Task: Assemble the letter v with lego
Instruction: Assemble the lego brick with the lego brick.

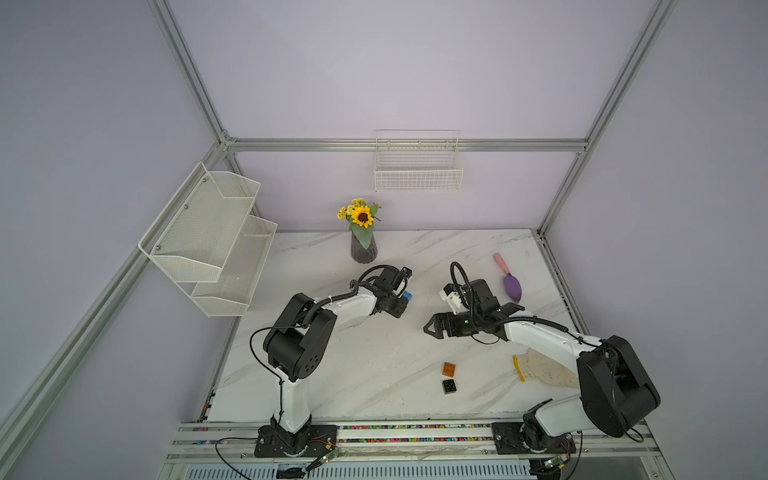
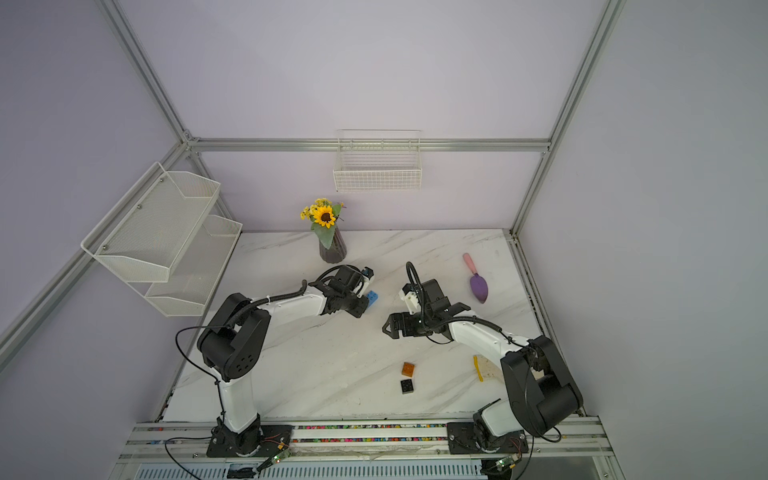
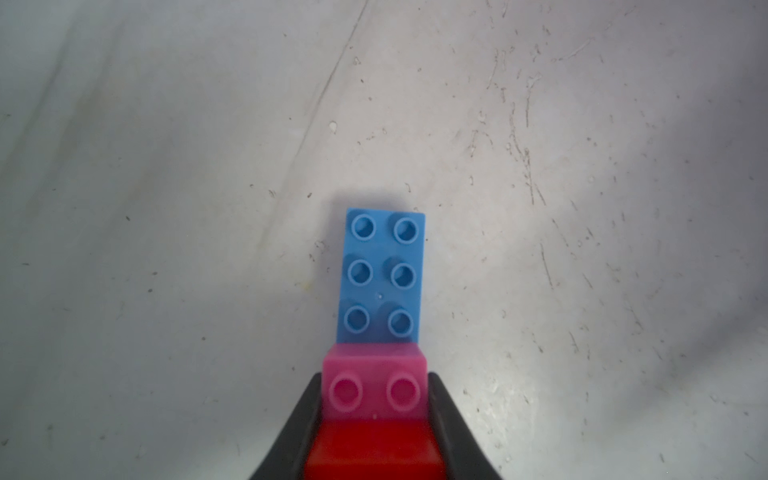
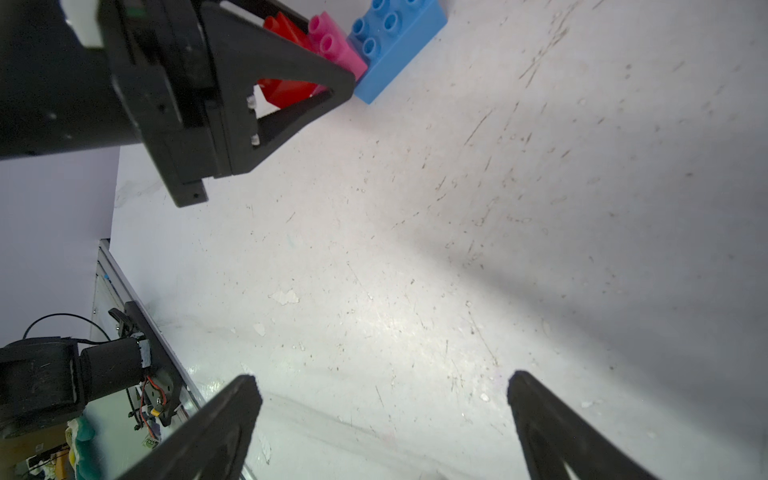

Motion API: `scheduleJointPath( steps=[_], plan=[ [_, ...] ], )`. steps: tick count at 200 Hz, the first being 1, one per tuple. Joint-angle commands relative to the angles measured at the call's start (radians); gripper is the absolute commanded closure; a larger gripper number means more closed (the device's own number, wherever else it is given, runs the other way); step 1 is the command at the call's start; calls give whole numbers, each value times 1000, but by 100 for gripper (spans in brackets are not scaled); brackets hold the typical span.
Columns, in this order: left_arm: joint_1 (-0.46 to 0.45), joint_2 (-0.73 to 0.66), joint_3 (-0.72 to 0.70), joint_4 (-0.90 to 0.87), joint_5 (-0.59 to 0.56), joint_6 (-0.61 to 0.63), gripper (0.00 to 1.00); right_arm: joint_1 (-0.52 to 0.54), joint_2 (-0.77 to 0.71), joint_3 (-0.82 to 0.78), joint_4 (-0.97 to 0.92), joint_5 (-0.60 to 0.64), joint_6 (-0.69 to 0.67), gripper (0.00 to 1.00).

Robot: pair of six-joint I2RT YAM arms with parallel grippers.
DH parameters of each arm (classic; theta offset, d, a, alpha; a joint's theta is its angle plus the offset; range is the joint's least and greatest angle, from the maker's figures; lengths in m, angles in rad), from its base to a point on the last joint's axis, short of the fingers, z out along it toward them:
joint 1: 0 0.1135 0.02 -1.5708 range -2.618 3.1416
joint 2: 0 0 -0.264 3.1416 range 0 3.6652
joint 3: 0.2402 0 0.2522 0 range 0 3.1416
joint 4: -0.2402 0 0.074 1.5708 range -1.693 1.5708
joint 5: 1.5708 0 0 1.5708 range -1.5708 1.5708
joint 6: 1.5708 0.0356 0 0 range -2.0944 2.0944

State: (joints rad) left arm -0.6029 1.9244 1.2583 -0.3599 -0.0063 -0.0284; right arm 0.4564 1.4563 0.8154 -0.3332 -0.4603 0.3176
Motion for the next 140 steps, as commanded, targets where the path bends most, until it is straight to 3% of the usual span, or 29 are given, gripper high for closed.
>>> scheduleJointPath(
  steps=[1,60,140],
  plan=[
    [-23,69,-6,-223,93,66,81,8,-20,24,-30,18,-22,3],
    [-19,98,12,-234,89,122,81,7,-17,33,-54,26,-37,3],
    [-60,99,5,-151,217,116,81,7,3,33,-79,116,-28,3]
  ],
)
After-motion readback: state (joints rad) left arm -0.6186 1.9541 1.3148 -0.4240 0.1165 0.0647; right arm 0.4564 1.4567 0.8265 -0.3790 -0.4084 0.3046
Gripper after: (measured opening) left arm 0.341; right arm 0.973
